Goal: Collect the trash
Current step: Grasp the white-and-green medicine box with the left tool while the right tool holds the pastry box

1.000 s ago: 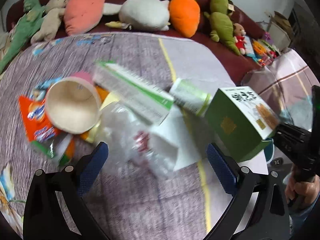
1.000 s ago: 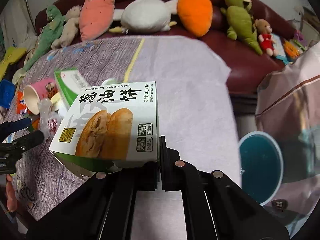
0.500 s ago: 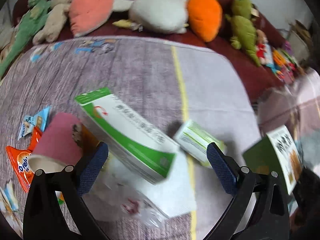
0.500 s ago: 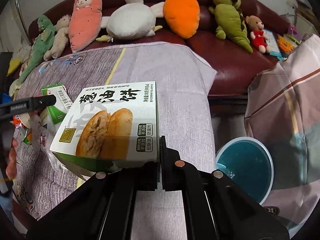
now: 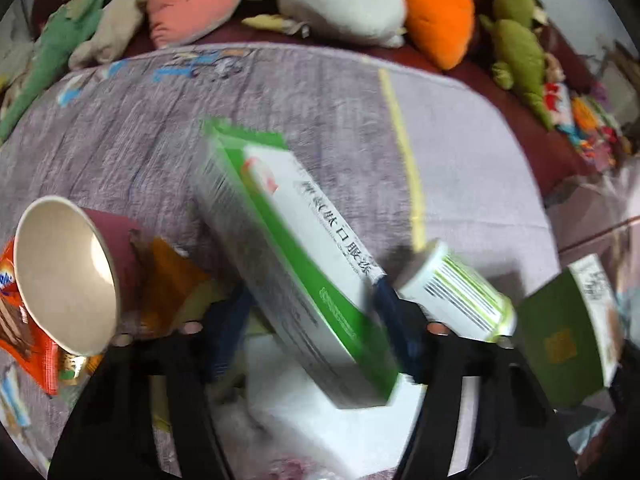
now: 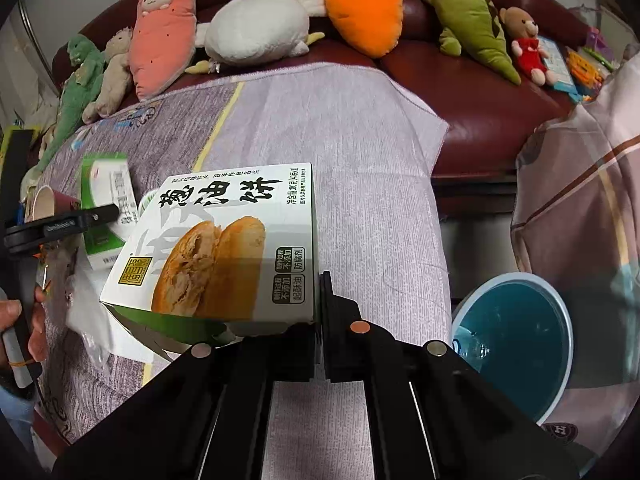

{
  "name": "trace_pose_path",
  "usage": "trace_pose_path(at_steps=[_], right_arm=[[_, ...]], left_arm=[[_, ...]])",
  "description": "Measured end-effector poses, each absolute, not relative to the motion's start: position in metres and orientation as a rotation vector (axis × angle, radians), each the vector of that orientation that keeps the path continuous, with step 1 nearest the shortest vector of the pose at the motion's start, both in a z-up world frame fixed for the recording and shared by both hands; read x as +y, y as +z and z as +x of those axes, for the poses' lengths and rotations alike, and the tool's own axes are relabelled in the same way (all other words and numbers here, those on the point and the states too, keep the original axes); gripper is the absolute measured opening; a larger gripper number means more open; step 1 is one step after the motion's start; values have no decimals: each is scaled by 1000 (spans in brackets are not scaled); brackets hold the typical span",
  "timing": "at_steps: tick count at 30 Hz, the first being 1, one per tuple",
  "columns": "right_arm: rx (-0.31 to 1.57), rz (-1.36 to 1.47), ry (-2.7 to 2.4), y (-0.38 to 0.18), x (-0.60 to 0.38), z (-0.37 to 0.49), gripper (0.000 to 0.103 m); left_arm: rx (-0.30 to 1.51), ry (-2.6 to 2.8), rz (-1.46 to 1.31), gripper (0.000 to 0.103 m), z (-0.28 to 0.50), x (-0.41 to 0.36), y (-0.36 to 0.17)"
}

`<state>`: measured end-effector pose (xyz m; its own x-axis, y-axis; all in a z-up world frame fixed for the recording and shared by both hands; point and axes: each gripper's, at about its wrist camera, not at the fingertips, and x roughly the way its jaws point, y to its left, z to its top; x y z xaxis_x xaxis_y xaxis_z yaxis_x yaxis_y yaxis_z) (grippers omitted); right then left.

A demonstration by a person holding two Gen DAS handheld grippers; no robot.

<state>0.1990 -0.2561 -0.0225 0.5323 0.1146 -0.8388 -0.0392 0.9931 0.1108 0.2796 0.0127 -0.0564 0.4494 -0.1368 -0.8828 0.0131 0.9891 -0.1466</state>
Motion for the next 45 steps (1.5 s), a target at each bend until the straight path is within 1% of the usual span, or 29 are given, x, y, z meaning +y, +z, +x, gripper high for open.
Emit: trace_pose_path(at_steps=[2, 4, 7, 10, 14, 17, 19, 20, 27, 32, 35, 39, 45], right_arm=[[1015, 84, 90, -26, -257, 199, 3], [1019, 88, 88, -28, -258, 197, 3], [1016, 95, 86, -27, -261, 193, 3], [1010, 102, 83, -24, -264, 187, 3], [1011, 107, 80, -24, -267, 177, 3], [1008, 114, 70, -22, -271, 167, 3], [1004, 117, 61, -20, -274, 161, 3], [1000, 119, 54, -18, -278, 157, 3], [948, 163, -2, -2, -313, 134, 3], [905, 210, -79, 8, -355, 113, 3], [885, 253, -154, 12, -392, 94, 3], [876, 305, -254, 10, -445, 62, 3], [897, 350, -336, -2, -494, 36, 3]], left_arm=[[1065, -107, -101, 53, 273, 8, -50], [1041, -143, -70, 46, 264, 2, -42], [1036, -227, -21, 38, 251, -8, -28], [1050, -304, 24, 35, 238, -20, -21], [1057, -349, 89, 35, 218, -43, -32], [1057, -331, 64, 38, 218, -50, -47], [1044, -308, 56, 35, 218, -51, -48], [1048, -315, 41, 32, 216, -51, -46], [968, -382, 80, 32, 185, -72, -1], [935, -526, 115, 32, 163, -123, 21], [939, -616, 137, 32, 157, -164, 21], [969, -726, 169, 32, 148, -223, 9], [1054, -843, 213, 32, 139, -303, -23]])
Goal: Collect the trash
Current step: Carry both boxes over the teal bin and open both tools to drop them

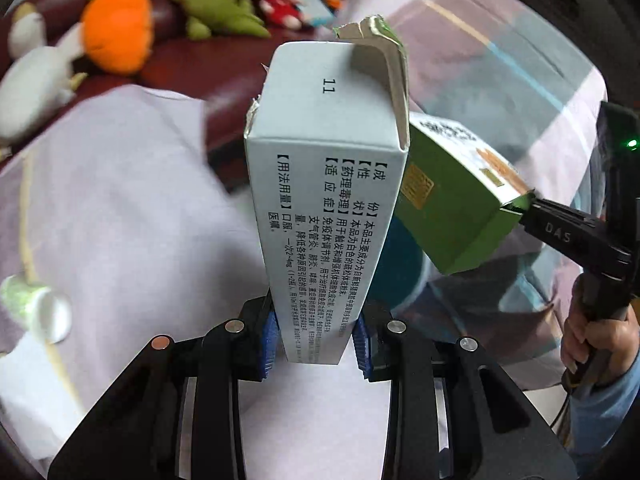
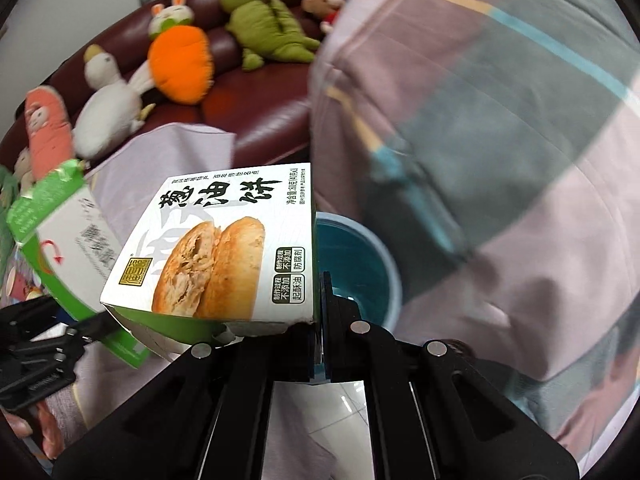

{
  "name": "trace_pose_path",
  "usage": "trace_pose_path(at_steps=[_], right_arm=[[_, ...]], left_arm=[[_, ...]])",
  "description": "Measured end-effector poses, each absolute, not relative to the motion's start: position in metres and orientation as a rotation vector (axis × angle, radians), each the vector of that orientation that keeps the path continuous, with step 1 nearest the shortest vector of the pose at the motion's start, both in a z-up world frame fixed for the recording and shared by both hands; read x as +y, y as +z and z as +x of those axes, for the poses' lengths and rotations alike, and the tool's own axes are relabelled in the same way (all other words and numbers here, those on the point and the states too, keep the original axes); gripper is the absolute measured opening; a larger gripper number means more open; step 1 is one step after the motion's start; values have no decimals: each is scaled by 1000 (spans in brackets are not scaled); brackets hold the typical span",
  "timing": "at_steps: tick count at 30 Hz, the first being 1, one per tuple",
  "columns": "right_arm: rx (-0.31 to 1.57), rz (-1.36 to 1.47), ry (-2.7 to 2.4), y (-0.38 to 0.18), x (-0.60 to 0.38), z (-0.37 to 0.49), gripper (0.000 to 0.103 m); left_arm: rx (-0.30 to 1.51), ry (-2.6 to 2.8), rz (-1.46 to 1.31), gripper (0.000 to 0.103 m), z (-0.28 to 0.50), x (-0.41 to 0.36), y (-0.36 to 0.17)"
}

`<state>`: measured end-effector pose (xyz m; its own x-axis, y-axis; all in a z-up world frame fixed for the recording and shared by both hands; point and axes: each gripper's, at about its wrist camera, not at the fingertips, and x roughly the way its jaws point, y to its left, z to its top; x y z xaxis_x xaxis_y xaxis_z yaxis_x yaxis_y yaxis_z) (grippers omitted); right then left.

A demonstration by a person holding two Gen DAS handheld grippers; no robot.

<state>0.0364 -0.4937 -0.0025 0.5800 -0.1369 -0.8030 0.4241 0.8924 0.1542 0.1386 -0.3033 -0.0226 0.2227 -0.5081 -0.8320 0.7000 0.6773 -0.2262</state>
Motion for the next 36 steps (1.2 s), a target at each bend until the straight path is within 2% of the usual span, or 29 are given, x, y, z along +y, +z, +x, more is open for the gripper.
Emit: trace_pose_path(at_steps=[8, 9, 12, 13, 20, 28, 31, 32, 34, 36], right_arm=[[935, 397, -381, -23, -533, 26, 3], [938, 399, -381, -25, -535, 27, 3], [952, 396, -377, -30, -539, 30, 3], [956, 394, -374, -30, -539, 31, 3], [975, 394, -353, -39, -541, 43, 3], [1011, 374, -325, -50, -536, 52, 4], [1037, 364, -299, -55, -528, 61, 15], [1047, 359, -295, -57, -525, 66, 35], [1048, 357, -300, -58, -522, 70, 59], [1044, 355, -301, -58, -519, 74, 60]], left_arm=[[1140, -884, 263, 34, 143, -374, -62], [1152, -869, 262, 36, 146, -378, -67], [1162, -840, 252, 63, 154, -386, -74], [1160, -835, 249, 68, 156, -385, -75], [1156, -807, 232, 74, 161, -382, -77], [1123, -760, 214, 88, 162, -354, -70], [1125, -741, 196, 89, 165, -342, -69], [1123, -733, 192, 89, 166, -338, -68], [1116, -719, 186, 92, 168, -331, -66], [1106, -708, 186, 94, 169, -324, -64]])
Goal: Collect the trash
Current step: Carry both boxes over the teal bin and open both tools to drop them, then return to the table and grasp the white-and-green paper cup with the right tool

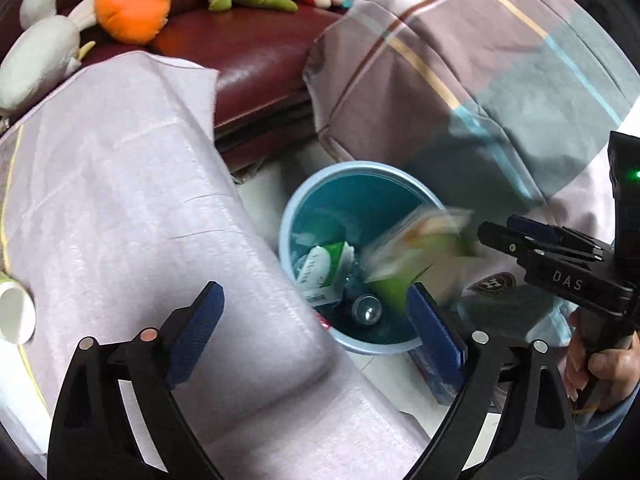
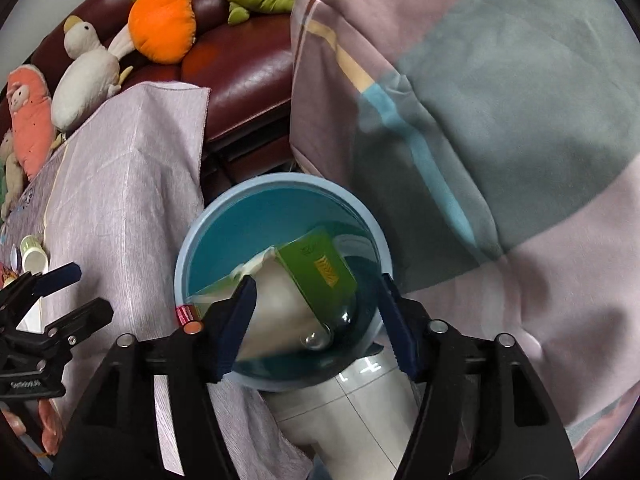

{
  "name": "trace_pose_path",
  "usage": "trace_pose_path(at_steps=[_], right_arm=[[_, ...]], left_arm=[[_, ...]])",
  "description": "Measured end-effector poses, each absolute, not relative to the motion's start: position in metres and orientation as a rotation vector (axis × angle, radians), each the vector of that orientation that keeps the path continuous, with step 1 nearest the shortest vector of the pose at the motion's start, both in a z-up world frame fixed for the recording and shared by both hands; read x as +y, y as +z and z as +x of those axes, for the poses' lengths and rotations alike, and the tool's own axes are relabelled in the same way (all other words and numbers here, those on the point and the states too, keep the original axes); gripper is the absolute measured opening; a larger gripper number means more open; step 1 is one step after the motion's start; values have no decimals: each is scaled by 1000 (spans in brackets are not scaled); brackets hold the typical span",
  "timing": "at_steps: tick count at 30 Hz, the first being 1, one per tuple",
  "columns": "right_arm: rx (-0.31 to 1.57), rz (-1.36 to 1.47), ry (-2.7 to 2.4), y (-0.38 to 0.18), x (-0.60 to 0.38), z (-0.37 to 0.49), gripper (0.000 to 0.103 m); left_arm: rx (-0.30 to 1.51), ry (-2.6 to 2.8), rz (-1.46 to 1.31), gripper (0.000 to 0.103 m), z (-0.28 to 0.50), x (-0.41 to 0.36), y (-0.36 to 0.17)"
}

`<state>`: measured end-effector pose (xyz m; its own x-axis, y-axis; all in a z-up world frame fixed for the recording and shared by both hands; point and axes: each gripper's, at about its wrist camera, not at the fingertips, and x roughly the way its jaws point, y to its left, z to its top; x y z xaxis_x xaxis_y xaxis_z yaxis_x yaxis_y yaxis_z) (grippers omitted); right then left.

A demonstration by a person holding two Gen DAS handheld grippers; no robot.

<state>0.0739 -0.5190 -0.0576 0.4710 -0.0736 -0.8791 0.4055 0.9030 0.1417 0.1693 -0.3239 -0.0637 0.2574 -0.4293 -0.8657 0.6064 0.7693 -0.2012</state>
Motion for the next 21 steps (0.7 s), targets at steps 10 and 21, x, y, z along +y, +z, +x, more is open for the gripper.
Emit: trace_pose_path(at_steps=[10, 21], right_arm=[[1038, 324, -299, -45, -499, 78, 72], [1023, 264, -266, -22, -452, 81, 73]], left_arm=[[1092, -667, 157, 97, 175, -292, -55], [1058, -620, 101, 98, 171, -242, -40]])
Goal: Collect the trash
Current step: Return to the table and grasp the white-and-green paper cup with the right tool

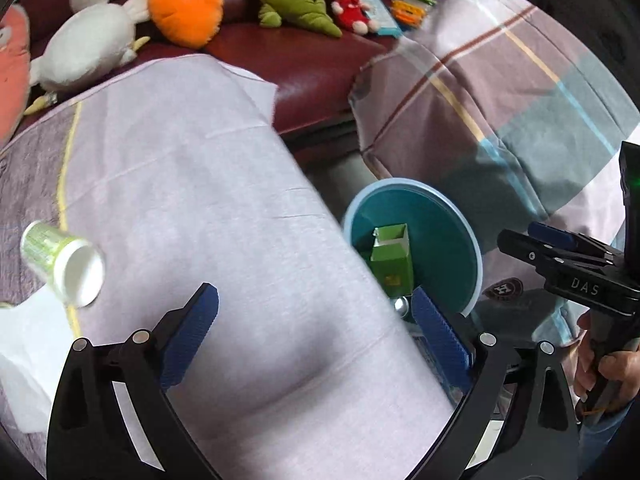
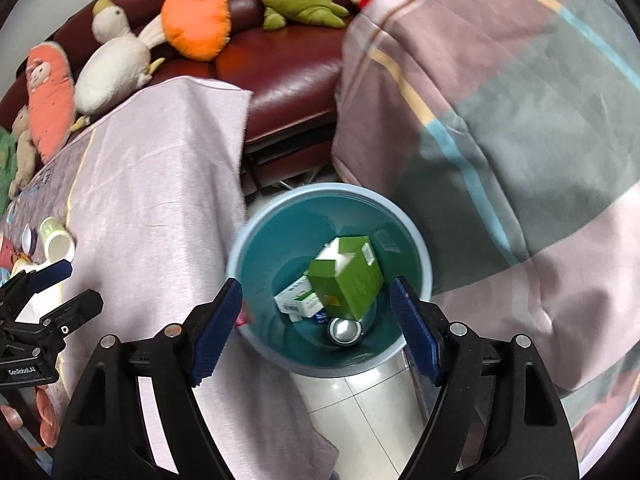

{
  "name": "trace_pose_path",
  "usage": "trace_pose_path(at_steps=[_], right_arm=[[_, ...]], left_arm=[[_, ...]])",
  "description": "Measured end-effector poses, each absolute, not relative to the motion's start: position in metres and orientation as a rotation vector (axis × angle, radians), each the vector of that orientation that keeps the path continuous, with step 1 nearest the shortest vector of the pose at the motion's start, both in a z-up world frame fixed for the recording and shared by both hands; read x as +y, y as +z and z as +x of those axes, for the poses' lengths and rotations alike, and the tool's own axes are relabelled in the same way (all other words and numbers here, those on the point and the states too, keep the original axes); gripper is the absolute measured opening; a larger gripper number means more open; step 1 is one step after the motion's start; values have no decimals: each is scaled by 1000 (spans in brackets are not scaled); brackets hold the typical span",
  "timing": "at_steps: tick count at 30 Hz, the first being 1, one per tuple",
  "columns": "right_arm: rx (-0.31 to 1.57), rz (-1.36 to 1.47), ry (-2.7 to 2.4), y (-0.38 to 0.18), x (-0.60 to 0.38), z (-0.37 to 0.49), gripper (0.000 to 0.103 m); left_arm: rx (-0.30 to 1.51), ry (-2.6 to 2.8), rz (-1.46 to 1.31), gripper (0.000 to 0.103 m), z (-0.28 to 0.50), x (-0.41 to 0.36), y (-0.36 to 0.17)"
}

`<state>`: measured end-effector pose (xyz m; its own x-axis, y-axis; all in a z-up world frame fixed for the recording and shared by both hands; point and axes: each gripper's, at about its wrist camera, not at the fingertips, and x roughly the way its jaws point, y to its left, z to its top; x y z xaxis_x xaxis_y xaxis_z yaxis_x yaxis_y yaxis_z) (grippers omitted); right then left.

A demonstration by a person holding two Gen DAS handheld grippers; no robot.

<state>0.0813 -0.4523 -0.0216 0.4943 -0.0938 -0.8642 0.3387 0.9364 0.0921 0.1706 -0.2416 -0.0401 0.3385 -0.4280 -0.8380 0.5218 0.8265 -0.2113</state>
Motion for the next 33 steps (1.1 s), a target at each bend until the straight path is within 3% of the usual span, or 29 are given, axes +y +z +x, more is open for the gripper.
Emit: trace_pose_path(at_steps=[20, 33], right_arm=[[1040, -68, 37, 24, -243, 157, 73], [1139, -289, 255, -3, -125, 246, 73]], left_arm=[[1009, -332, -82, 98, 186, 3, -26], [971, -194, -239, 98, 200, 131, -18]])
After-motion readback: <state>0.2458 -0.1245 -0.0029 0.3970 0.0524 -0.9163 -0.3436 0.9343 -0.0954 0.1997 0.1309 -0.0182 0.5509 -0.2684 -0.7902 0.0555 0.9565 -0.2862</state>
